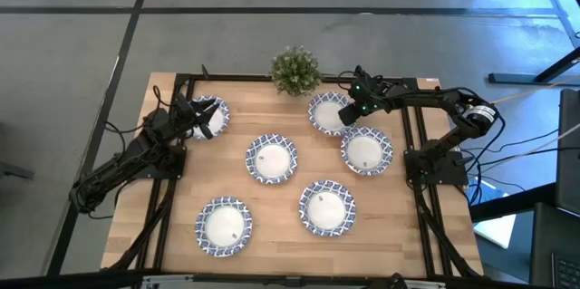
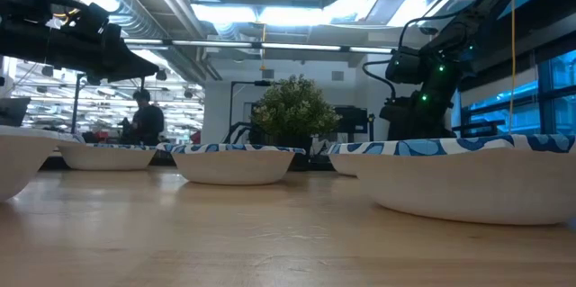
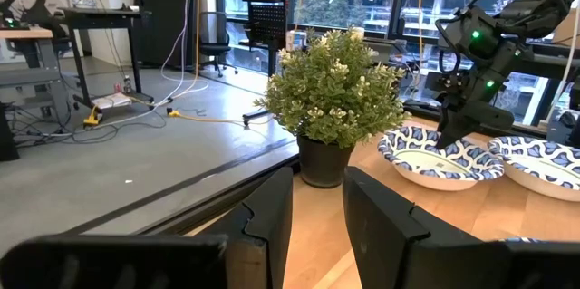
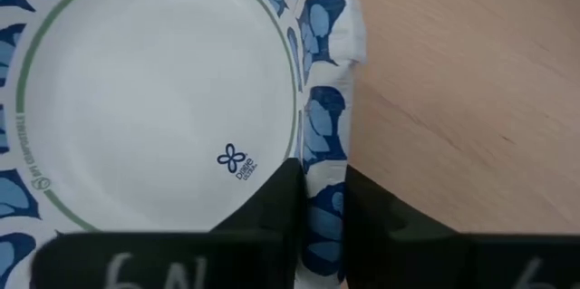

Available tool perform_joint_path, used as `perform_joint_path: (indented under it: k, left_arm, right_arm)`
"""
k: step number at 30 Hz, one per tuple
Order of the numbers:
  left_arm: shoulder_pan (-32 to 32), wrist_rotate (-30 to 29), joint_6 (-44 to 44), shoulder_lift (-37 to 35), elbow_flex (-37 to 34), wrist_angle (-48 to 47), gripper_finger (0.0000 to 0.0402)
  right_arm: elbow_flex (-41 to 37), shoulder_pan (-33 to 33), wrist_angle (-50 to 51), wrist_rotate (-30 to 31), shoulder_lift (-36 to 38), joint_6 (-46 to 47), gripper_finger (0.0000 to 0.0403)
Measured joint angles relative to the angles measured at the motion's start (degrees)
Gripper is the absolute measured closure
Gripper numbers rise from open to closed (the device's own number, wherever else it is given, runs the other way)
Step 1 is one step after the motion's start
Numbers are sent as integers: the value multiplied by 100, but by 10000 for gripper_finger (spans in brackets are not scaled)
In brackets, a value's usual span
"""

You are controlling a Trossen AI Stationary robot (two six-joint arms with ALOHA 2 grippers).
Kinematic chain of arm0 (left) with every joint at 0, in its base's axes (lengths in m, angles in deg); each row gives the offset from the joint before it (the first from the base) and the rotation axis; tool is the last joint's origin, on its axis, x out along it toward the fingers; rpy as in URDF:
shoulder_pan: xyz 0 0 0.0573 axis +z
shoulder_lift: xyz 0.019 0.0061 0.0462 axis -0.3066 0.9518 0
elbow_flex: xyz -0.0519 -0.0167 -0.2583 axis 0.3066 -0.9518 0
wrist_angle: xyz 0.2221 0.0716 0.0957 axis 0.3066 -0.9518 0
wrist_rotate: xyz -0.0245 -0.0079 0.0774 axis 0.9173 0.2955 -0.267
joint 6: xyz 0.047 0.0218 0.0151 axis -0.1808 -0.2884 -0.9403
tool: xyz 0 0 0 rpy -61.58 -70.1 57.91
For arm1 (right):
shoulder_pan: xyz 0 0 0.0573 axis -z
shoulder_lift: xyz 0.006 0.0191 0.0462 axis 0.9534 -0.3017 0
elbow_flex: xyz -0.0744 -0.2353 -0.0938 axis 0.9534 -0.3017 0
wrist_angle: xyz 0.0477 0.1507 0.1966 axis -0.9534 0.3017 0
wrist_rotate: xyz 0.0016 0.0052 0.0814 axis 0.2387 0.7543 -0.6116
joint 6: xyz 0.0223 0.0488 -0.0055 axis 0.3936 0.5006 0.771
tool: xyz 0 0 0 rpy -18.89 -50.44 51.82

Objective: Nest bowls inside each other
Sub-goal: Stack the white bowl on the white bowl

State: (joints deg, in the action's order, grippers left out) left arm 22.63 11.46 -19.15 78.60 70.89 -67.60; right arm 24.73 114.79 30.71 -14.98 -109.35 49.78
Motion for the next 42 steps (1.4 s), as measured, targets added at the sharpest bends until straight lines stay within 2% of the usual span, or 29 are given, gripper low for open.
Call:
perform_joint_path:
  k: [21,35,42]
  left_arm:
    - [0,-9,-17,0,2,1,306]
    - [-1,-42,-13,0,1,4,306]
    - [0,-44,-11,0,2,4,306]
  right_arm:
    - [0,2,-104,42,0,-2,345]
    - [0,4,-194,-228,-4,-26,395]
    - [32,4,-145,-259,41,-24,393]
